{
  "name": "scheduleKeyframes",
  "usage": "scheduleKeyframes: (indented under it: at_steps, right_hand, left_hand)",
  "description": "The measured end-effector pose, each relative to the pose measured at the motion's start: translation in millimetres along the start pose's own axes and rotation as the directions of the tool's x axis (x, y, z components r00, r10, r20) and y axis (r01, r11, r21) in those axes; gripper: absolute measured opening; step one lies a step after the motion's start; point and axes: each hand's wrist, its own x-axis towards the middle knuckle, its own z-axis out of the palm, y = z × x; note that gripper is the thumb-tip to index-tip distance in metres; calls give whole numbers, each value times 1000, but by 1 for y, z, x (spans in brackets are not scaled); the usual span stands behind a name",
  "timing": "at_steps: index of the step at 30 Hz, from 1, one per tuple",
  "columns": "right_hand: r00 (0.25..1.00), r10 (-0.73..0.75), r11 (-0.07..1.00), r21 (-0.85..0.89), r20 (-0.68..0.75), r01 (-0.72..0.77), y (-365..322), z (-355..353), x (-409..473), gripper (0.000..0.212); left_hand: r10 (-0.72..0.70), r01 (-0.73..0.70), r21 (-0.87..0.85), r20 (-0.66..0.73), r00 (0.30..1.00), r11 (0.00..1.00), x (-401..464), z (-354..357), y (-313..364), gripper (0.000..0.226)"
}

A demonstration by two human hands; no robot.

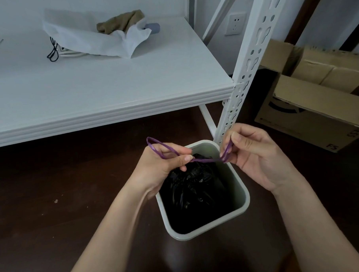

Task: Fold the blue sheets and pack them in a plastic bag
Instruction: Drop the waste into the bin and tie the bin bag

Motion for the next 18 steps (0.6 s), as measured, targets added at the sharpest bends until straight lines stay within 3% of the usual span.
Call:
scheduleKeyframes:
  at_steps: [3, 5, 7, 11, 18]
  right_hand:
    - [990, 31, 997, -67, -134, -41, 7, 3, 3, 31]
    - [971, 33, 941, -319, -238, -110, 19, 2, 7, 33]
    - [974, 66, 848, -502, -216, -168, 30, 4, 10, 32]
    - [976, 166, 784, -582, -140, -217, 43, 11, 11, 32]
    - [972, 127, 742, -631, -199, -226, 42, 17, 11, 30]
  left_hand:
    - [32, -32, 84, 1, 999, 996, -1, 1, 4, 15]
    - [52, -54, 118, 20, 998, 991, -2, 1, 7, 18]
    - [69, -75, 153, 47, 997, 985, -4, 2, 9, 20]
    - [98, -112, 295, 62, 993, 949, -6, 3, 14, 19]
    - [207, -223, 537, 91, 974, 814, -8, 0, 14, 16]
